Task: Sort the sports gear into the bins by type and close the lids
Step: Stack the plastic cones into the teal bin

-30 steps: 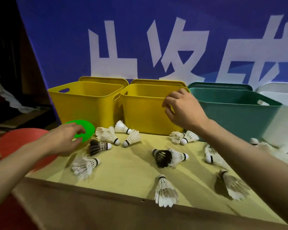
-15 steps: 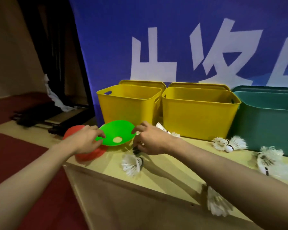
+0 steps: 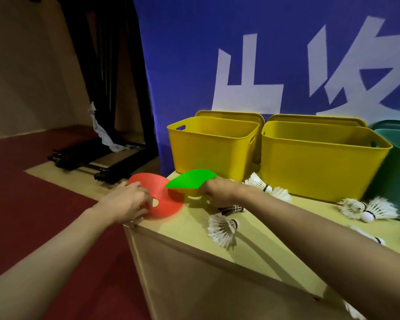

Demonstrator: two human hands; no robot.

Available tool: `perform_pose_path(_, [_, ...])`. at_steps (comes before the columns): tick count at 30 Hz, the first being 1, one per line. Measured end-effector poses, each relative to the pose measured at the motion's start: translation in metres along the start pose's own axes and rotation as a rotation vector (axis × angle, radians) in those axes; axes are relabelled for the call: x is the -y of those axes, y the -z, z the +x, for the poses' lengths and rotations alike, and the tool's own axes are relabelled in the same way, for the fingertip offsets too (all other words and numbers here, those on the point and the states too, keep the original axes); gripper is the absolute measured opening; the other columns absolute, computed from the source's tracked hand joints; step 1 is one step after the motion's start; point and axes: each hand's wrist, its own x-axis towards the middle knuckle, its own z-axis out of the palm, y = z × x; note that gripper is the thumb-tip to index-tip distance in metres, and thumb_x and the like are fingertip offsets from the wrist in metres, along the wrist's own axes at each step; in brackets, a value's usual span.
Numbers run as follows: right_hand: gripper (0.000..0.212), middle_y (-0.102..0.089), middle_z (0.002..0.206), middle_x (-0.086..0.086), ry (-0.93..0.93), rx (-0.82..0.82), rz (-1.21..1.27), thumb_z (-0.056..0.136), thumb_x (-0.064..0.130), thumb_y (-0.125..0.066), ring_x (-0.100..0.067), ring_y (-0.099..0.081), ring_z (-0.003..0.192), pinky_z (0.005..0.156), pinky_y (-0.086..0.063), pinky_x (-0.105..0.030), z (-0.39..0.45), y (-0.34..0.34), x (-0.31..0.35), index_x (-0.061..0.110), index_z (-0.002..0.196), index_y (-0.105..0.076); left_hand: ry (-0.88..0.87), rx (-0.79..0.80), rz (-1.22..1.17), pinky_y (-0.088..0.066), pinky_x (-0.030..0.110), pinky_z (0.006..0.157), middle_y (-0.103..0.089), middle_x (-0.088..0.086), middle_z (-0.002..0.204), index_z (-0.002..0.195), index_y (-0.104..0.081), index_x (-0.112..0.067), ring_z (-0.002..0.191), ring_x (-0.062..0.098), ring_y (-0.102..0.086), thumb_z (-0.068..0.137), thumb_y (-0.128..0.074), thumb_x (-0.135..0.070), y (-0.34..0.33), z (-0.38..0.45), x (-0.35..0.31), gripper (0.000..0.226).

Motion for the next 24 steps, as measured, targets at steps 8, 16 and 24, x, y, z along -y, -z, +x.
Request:
perform_pose_path(8, [0.038,-0.064,0.136,-0.004,0.042,-0.544,0.287,0.094,0.003,-0.054,-0.019,-0.058,0.125,0.107,-0.041,-0.026,-0.051,0.059,-0.012,0.012,0.129,-0.068,-0.056,-0.53,-0.322,-0.053,0.042,0.077,-0.066,-0.012,0.095,0.101,-0.068,-0.029,0.091,0.017,-0.06,0.096,-0.063,-0.031,0.038,0.01,-0.009,0.007])
perform_pose_path(16, [0.033,-0.067,0.111,0.009,0.035,-0.646,0.377,0.092,0.032,-0.074,-0.003,-0.061,0.097,0.084,-0.047,-0.012,-0.158,0.103,-0.028,0.018,0.121,-0.069,-0.297,-0.892,-0.38,-0.048,0.041,0.078,-0.053,0.004,0.098,0.104,-0.071,-0.013,0.089,0.025,-0.053,0.091,-0.073,-0.019,0.155,0.054,-0.091,0.014])
perform_pose_path(24, [0.029,-0.07,0.113,0.002,-0.332,-1.011,0.499,0.093,0.025,-0.069,-0.016,-0.064,0.102,0.094,-0.05,-0.032,-0.296,0.096,-0.123,0.023,0.121,-0.064,-0.411,-0.865,-0.506,-0.053,0.039,0.084,-0.05,-0.009,0.109,0.129,-0.053,-0.026,0.097,0.009,-0.047,0.087,-0.074,-0.037,0.195,0.105,-0.205,0.048])
